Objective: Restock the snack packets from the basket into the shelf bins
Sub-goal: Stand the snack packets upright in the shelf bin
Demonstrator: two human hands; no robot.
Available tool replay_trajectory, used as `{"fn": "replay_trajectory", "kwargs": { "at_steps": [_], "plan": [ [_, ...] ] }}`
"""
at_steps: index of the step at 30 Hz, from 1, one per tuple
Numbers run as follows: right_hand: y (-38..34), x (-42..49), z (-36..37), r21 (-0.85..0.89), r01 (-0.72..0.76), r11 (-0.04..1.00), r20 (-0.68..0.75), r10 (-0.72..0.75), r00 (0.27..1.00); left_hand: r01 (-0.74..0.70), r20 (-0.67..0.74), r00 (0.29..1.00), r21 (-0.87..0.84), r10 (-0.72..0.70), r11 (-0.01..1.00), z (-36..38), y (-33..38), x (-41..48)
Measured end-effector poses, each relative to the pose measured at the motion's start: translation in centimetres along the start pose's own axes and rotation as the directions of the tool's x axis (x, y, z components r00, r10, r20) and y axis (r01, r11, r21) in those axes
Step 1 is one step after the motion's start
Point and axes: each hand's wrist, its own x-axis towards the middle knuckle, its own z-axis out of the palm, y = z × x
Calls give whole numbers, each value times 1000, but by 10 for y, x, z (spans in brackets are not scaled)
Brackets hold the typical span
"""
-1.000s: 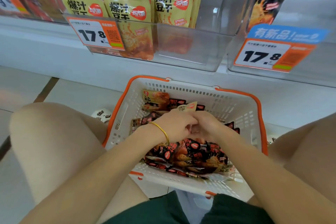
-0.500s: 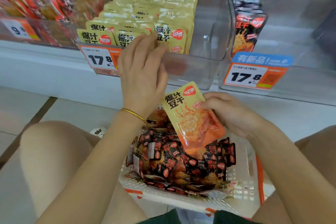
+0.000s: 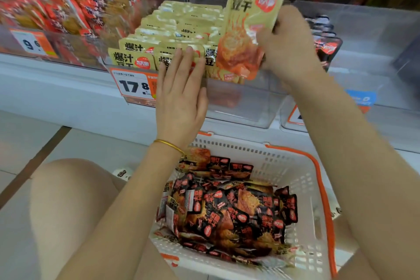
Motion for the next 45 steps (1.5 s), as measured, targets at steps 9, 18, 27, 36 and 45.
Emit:
{"fn": "replay_trajectory", "kwargs": {
  "at_steps": [9, 18, 27, 36, 45],
  "plan": [
    [33, 3, 35, -524, 45, 851, 214, 80, 974, -15, -16, 1000, 19, 15, 1000, 3, -3, -1],
    [31, 17, 37, -593, -23, 805, 241, 205, 949, -8, -17, 1000, 19, 9, 1000, 4, -2, -1],
    [4, -5, 13, -475, -34, 879, 105, 96, 990, -56, -66, 996, -47, 53, 997, -3, 10, -9],
    [4, -66, 6, -256, 237, 937, 59, -229, 972, -90, -75, 994, -64, 85, 994, -8, 19, -35],
    [124, -146, 73, -280, -132, 951, 593, 280, 755, 81, 376, 926, -73, -48, 994, 22, -16, -79]
  ]
}}
